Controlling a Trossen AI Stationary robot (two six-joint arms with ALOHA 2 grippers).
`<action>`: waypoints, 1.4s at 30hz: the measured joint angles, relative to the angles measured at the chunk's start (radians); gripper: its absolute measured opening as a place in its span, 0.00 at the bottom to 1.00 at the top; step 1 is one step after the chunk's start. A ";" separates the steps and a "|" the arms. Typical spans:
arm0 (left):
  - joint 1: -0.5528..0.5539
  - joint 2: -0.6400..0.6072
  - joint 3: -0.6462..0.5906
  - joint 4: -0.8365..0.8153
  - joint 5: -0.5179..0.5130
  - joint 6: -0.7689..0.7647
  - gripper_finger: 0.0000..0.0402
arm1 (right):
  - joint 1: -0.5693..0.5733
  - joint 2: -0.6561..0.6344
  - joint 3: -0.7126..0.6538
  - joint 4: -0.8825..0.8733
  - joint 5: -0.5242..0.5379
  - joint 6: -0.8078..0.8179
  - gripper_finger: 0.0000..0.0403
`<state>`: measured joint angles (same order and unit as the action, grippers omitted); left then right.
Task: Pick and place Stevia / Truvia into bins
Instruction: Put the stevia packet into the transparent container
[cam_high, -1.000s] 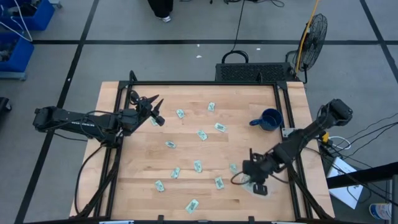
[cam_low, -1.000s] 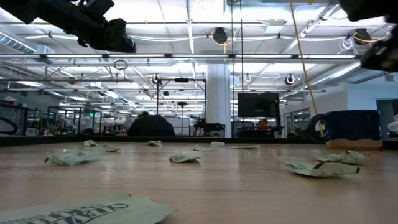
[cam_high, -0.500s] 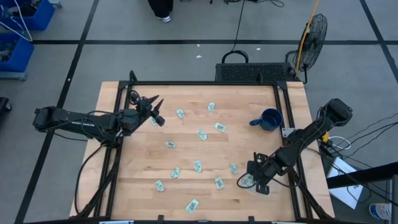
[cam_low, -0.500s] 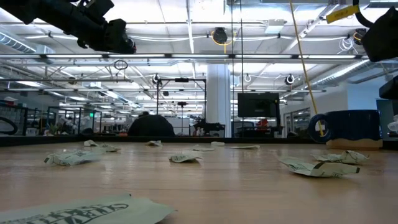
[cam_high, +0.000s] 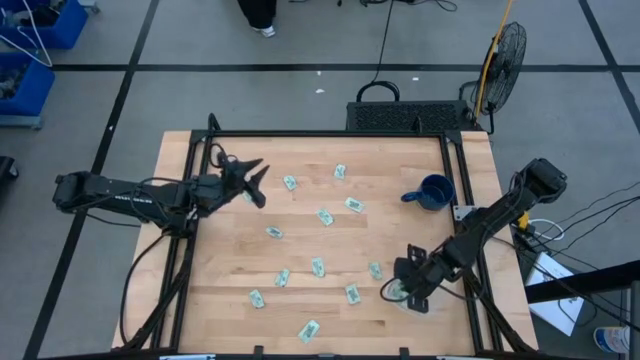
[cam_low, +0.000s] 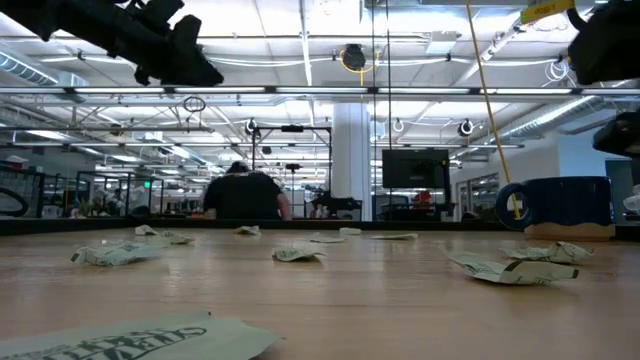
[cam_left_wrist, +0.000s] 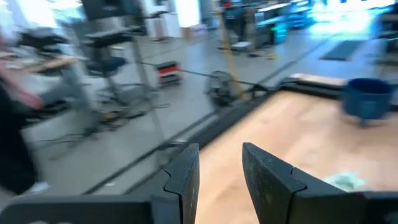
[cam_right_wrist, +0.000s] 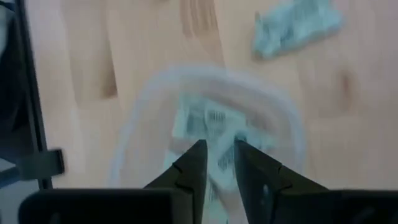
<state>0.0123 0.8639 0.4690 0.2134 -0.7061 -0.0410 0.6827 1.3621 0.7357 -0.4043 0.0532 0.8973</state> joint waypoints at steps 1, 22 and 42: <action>0.007 0.000 0.000 0.000 0.042 -0.015 0.32 | -0.009 0.000 0.000 0.014 -0.001 -0.019 0.19; 0.225 0.000 0.000 -0.697 0.242 -0.601 0.32 | -0.196 -0.233 0.001 0.146 0.434 -0.802 0.19; 0.255 0.000 -0.236 -0.595 0.374 -1.176 0.32 | -0.328 -0.244 0.001 0.168 0.497 -1.071 0.19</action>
<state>0.2672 0.8641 0.2328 -0.3818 -0.3324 -1.2169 0.3550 1.1183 0.7368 -0.2363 0.5503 -0.1734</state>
